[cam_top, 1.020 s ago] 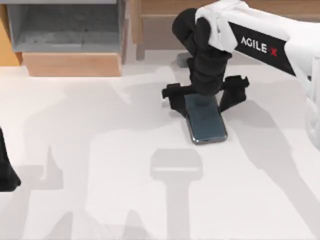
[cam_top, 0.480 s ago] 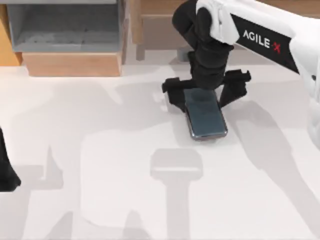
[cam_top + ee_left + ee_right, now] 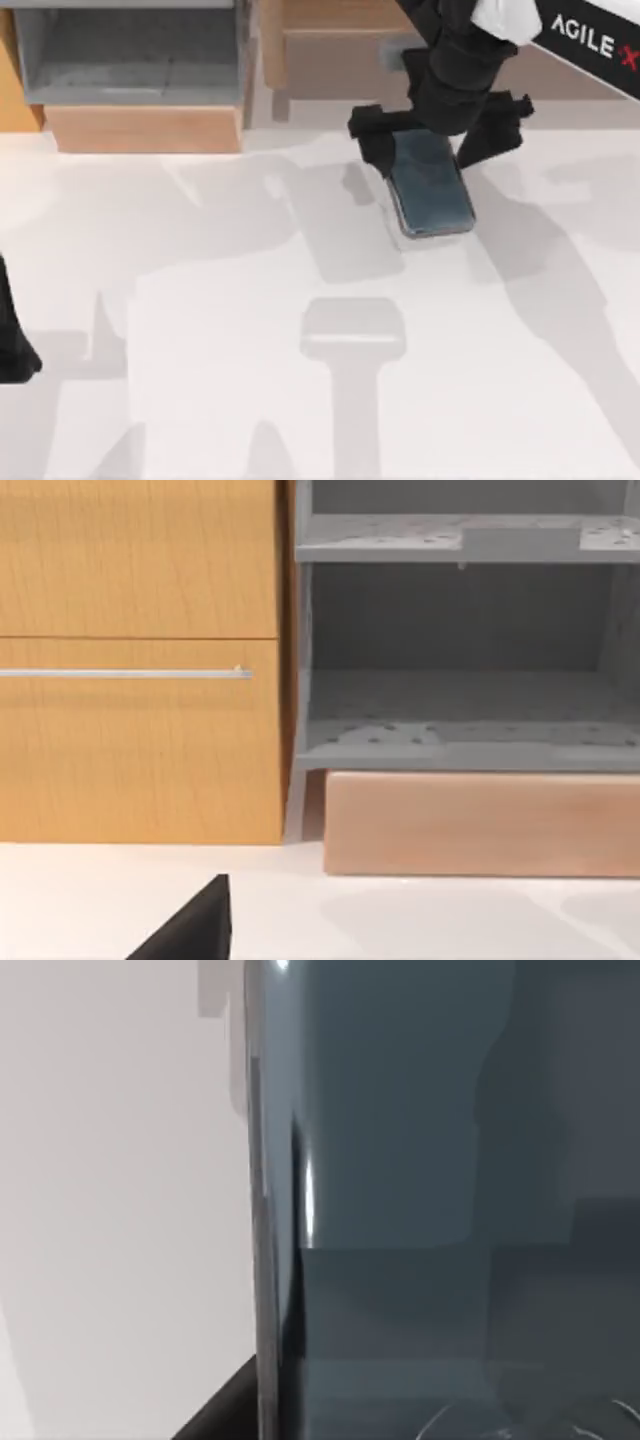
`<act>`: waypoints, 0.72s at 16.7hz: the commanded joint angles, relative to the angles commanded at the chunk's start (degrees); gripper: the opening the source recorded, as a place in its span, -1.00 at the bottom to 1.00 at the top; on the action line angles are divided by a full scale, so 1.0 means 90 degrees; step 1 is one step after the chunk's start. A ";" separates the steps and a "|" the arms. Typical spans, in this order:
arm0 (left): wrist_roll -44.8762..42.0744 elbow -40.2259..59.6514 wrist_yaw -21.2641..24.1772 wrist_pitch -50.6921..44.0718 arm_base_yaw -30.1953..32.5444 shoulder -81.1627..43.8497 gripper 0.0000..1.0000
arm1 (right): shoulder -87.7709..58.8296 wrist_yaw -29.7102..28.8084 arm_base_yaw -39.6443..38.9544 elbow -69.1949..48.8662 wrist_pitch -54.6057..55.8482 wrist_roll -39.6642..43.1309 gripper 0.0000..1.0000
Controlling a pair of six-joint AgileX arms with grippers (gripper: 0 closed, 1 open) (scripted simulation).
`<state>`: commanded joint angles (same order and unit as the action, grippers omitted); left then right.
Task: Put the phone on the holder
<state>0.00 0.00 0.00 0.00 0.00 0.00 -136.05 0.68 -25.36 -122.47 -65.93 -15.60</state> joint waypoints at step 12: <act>0.0000 0.0000 0.0000 0.0000 0.0000 0.0000 1.00 | 0.2706 0.1119 0.2537 0.4096 0.1843 0.2133 -1.00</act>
<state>0.00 0.00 0.00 0.00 0.00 0.00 -111.70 10.75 -2.53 -85.61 -49.35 3.60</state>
